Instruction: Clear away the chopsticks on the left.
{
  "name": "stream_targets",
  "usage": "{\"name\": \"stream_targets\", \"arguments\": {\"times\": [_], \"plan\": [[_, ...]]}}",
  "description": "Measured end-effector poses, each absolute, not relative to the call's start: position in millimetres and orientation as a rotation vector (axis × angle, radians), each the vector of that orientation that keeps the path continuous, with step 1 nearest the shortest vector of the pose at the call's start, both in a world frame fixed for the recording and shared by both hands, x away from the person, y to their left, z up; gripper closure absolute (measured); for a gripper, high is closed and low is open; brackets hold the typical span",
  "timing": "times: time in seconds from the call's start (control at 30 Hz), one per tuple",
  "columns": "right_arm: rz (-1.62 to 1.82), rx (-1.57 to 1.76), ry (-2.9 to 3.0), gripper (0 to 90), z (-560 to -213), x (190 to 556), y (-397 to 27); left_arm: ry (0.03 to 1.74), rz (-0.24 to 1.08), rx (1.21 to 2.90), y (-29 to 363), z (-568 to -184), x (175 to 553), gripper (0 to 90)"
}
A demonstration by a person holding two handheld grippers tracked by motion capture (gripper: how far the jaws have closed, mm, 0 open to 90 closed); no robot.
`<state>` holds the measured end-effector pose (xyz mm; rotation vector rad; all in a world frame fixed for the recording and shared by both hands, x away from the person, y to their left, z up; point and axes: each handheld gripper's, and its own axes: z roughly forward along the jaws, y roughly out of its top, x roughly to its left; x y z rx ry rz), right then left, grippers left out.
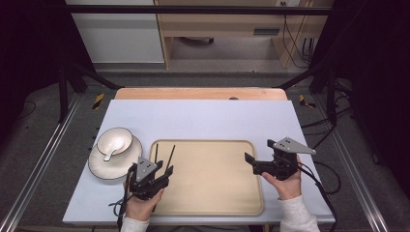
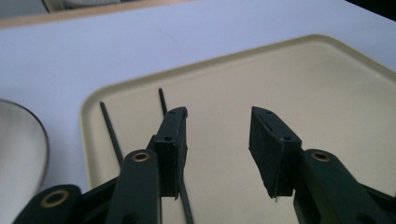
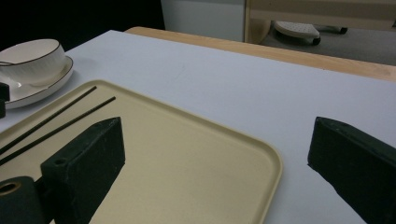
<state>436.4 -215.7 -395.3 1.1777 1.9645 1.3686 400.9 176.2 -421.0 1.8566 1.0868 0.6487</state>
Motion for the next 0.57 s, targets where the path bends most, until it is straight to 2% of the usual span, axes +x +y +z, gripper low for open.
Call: {"name": "stream_targets", "arguments": {"times": [0.2,0.23,0.33,0.57], "plan": [[1.373,1.175,1.950,3.7,-393,435,-218,1.043,0.615,1.824,197,-406,405,42.4],[1.373,1.175,1.950,3.7,-393,435,-218,1.037,0.614,1.817,201,-405,405,42.4],[1.368,1.183,1.941,3.3,-392,435,-219,1.020,0.593,1.799,224,-404,407,31.9],[1.355,1.186,1.948,3.3,-394,436,-219,1.028,0.605,1.784,243,-409,405,21.5]]}}
